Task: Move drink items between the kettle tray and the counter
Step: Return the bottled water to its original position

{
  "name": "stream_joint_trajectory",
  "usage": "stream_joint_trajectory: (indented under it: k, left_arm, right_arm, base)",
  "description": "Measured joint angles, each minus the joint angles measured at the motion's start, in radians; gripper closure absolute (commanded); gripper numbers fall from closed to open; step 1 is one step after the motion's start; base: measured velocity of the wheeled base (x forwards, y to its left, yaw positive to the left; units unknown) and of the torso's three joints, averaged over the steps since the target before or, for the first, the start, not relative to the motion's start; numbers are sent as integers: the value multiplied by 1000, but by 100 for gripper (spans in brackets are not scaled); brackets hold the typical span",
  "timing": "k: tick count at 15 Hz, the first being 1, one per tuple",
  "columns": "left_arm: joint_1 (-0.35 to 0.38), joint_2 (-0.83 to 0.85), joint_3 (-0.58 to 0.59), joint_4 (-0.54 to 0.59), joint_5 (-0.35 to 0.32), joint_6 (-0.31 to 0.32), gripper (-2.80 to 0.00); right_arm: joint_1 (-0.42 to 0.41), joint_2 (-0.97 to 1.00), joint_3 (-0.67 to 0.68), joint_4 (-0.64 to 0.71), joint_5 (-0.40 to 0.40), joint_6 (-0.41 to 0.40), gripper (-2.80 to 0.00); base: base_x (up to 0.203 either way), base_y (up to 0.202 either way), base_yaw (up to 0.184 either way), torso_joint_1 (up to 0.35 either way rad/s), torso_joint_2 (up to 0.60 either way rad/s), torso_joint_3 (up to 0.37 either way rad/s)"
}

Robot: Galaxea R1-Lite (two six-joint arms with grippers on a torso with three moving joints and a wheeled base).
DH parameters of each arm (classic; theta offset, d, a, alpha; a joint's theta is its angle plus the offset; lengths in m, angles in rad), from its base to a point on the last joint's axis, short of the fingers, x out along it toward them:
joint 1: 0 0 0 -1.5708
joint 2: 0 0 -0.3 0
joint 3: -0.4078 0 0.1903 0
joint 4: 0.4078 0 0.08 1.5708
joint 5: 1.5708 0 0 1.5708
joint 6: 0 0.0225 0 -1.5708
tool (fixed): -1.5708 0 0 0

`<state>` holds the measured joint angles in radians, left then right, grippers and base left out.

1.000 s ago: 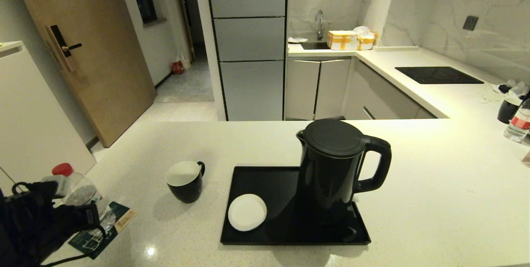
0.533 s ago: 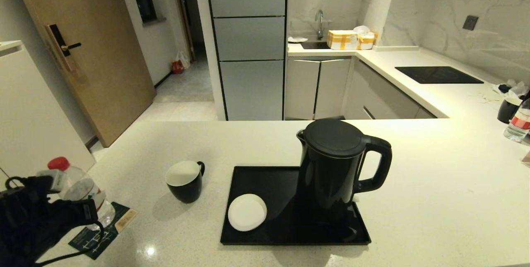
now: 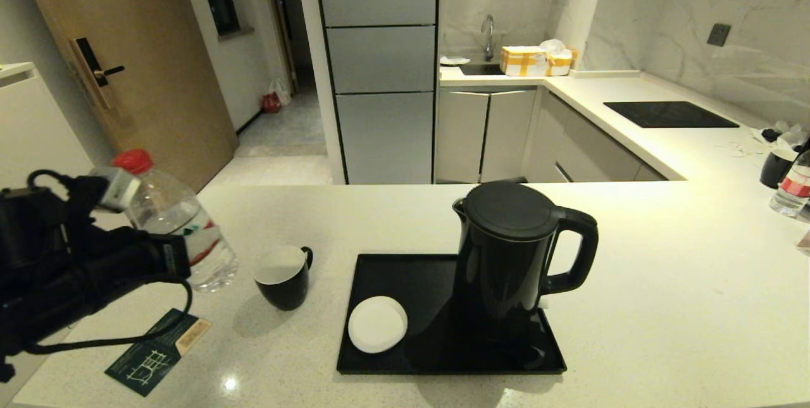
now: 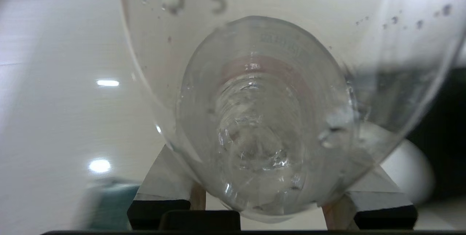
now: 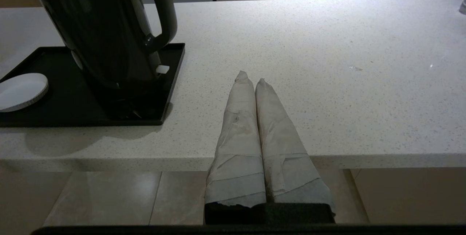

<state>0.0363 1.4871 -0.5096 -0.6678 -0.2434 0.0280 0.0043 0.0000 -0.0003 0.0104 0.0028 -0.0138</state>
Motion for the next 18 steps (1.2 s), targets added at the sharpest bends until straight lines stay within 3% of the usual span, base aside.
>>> stream_joint_trajectory:
  k: [2, 4, 7, 9, 13, 18]
  left_arm:
    - [-182, -37, -93, 217, 4, -15, 0]
    - [-328, -2, -165, 302, 7, -38, 0]
    - [-494, 145, -282, 271, 32, -58, 0]
    - [-576, 269, -368, 217, 94, -60, 0]
    - [-654, 506, -560, 174, 230, -60, 0]
    - [-667, 698, -709, 176, 362, -54, 0]
  right_arm:
    - [0, 0, 0, 0, 0, 0, 0]
    - [0, 0, 0, 0, 0, -1, 0]
    - [0, 0, 0, 0, 0, 0, 0]
    - [0, 0, 0, 0, 0, 0, 0]
    - [0, 0, 0, 0, 0, 0, 0]
    - [0, 0, 0, 0, 0, 0, 0]
  base:
    - [0, 0, 0, 0, 0, 0]
    - [0, 0, 0, 0, 0, 0]
    - [0, 0, 0, 0, 0, 0]
    - [0, 0, 0, 0, 0, 0]
    - [0, 0, 0, 0, 0, 0]
    - [0, 0, 0, 0, 0, 0]
